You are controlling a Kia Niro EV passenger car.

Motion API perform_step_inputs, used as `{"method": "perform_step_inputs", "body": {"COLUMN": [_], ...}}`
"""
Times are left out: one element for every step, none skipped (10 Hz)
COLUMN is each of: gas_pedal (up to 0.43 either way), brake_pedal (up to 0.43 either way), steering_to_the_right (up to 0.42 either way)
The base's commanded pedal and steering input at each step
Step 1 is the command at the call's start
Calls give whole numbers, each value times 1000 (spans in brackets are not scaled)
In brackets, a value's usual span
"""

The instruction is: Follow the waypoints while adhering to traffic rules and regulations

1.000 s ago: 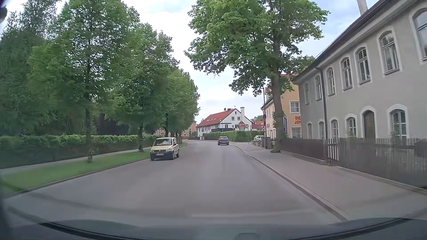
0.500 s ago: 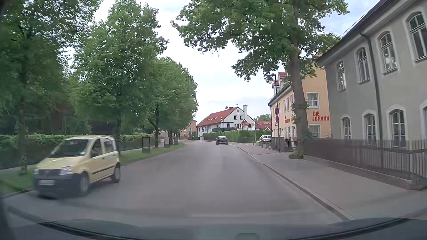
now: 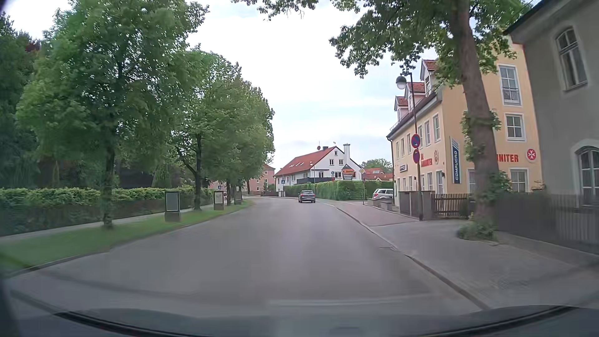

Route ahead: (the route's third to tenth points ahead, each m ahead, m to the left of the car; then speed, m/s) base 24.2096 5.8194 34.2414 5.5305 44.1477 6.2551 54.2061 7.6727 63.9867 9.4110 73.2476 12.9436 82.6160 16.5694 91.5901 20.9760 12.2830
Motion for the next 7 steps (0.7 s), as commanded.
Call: {"method": "perform_step_inputs", "body": {"gas_pedal": [138,138,138,138,138,138,138], "brake_pedal": [0,0,0,0,0,0,0], "steering_to_the_right": [-3,-3,-3,-3,-3,-4,-7]}}
